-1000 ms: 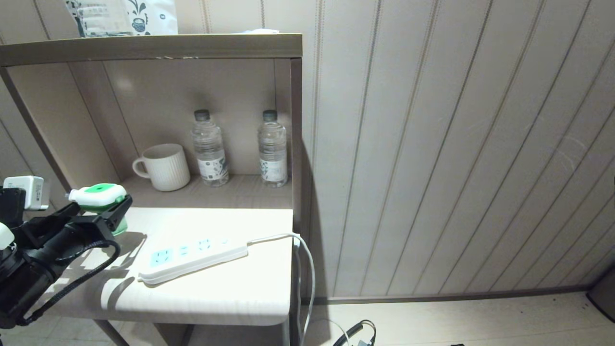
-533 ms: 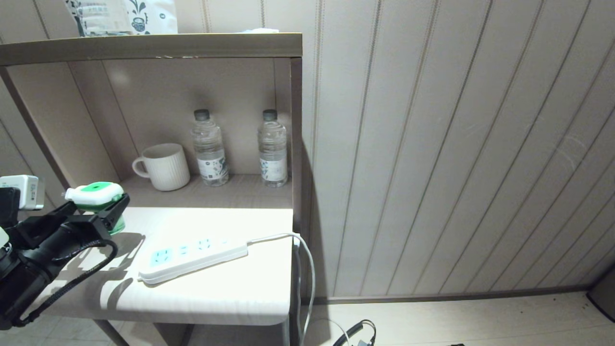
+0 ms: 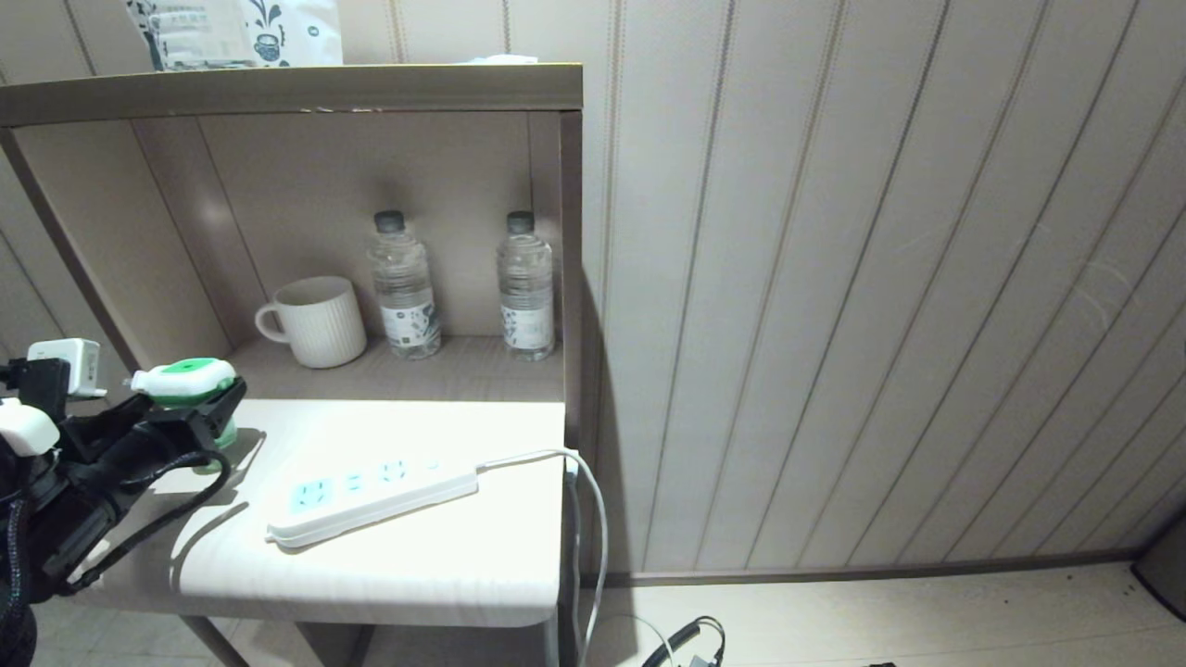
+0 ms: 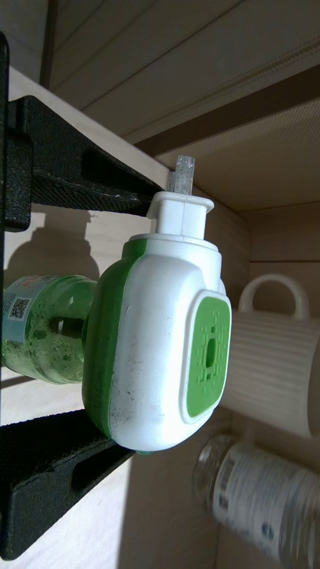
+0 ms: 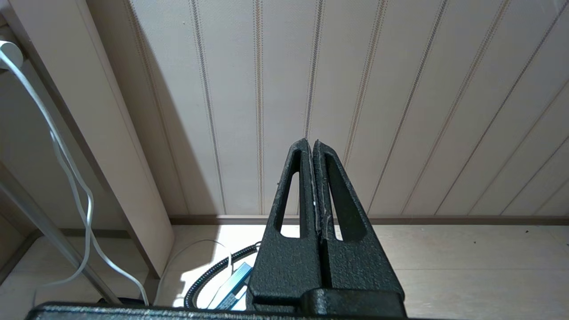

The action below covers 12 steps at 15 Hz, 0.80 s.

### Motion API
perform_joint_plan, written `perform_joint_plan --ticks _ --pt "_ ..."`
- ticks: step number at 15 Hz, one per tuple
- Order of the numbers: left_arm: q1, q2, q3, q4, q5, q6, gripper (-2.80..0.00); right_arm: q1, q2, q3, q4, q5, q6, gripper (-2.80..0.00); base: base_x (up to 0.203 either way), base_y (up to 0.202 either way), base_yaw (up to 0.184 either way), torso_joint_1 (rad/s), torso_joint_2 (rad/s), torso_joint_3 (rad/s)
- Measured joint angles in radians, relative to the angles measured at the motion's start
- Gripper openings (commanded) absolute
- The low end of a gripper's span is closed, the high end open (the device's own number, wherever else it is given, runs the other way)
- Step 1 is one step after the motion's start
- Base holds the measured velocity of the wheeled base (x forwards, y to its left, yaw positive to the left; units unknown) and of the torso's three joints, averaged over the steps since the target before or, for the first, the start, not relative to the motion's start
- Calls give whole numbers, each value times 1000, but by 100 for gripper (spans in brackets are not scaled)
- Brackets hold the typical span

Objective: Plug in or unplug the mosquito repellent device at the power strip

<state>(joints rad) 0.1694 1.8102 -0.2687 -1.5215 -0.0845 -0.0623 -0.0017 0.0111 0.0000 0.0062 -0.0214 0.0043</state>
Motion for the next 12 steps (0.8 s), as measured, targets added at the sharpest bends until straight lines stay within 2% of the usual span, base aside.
perform_joint_plan --ticks 6,12 --pt "7 78 -103 -1 19 -1 -280 0 0 0 0 0 0 -280 0 0 0 0 0 0" --pt "-4 107 -113 0 21 0 -280 0 0 0 0 0 0 -280 0 0 0 0 0 0"
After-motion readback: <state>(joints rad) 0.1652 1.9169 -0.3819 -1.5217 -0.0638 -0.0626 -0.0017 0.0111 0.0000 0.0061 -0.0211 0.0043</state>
